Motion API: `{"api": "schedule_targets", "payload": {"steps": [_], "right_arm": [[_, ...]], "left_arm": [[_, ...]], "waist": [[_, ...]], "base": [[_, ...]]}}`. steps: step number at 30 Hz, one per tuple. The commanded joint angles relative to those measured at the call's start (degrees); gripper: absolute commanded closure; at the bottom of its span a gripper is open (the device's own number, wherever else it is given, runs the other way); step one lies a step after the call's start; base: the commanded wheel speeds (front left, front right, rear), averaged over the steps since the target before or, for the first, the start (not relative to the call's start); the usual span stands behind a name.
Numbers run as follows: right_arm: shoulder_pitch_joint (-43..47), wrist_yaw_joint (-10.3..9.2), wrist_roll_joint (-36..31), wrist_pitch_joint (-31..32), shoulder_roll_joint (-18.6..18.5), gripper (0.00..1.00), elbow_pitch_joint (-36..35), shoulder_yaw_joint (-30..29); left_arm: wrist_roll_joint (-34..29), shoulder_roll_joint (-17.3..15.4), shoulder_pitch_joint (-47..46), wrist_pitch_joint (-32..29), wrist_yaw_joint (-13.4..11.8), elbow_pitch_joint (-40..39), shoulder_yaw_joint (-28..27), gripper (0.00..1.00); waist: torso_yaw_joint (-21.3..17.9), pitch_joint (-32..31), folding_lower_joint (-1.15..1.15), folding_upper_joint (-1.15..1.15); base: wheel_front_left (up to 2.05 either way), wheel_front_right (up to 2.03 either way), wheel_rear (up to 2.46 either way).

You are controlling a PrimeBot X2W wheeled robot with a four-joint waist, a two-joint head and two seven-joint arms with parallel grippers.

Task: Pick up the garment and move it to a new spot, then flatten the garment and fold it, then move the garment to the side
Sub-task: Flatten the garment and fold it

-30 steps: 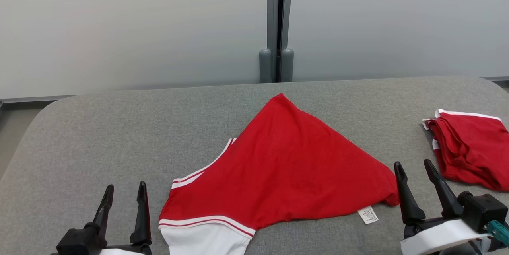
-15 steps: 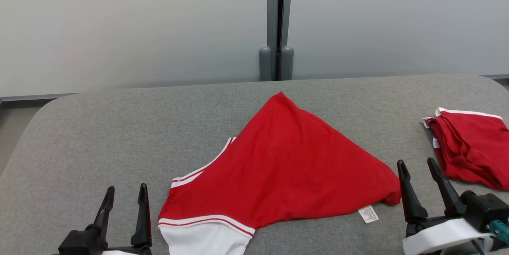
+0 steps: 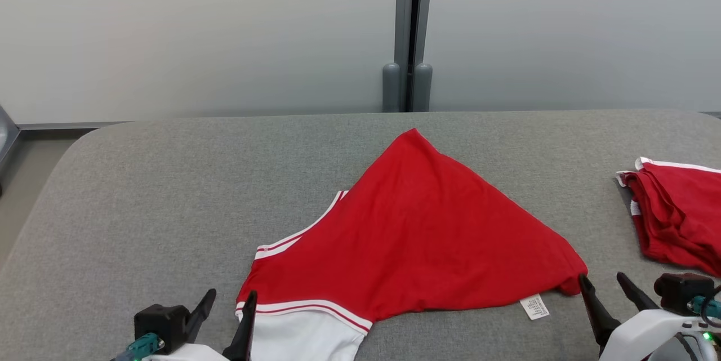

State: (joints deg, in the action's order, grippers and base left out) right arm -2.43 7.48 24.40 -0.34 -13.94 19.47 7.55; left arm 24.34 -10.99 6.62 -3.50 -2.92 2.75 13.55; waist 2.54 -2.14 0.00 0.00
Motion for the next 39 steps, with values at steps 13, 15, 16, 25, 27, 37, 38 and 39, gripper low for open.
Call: {"api": "schedule_targets", "payload": {"steps": [13,15,16,25,27,37,38,39], "right_arm": [[-5.2,0.04,5.4,10.7,-3.8,0.0,9.6,4.1],[-6.1,0.04,5.7,10.1,-4.0,0.0,10.5,4.5],[-6.6,0.04,5.8,9.7,-4.0,0.0,10.8,4.8],[-10.9,0.04,6.6,7.9,-4.1,0.0,12.9,7.9],[-11.5,0.04,6.8,7.6,-4.2,0.0,13.4,8.6],[-13.7,0.04,8.3,5.9,-4.5,0.0,15.5,11.5],[-13.9,0.04,8.5,5.7,-4.5,0.14,15.7,11.8],[-14.0,0.04,8.6,5.5,-4.6,0.38,16.0,12.0]], "left_arm": [[2.8,-4.0,2.5,-17.3,-0.2,-5.5,3.1,0.0],[3.9,-4.2,3.2,-20.1,0.3,-5.4,3.7,0.0],[4.6,-4.4,3.5,-21.7,0.8,-5.4,4.2,0.0],[8.5,-4.2,1.4,-28.2,2.8,-3.0,6.3,0.0],[8.9,-3.9,0.9,-28.6,3.3,-1.6,6.6,0.0],[10.3,-2.4,-2.0,-27.6,5.9,5.4,7.9,0.24],[10.3,-2.4,-2.3,-27.4,6.0,5.7,8.0,0.51],[10.2,-2.4,-2.5,-26.9,6.4,6.0,8.1,0.74]], "waist": [[4.1,3.1,0.0,0.0],[4.5,3.8,0.0,0.0],[4.6,4.3,0.0,0.0],[4.7,7.0,0.0,0.0],[4.5,7.3,0.0,0.0],[3.7,8.0,0.0,0.0],[3.7,8.0,0.0,0.0],[3.8,8.0,0.0,0.0]], "base": [[0.0,0.0,0.0],[0.0,0.0,0.0],[0.0,0.0,0.0],[0.0,0.0,0.0],[0.0,0.0,0.0],[0.0,0.0,0.0],[0.0,0.0,0.0],[0.0,0.0,0.0]]}}
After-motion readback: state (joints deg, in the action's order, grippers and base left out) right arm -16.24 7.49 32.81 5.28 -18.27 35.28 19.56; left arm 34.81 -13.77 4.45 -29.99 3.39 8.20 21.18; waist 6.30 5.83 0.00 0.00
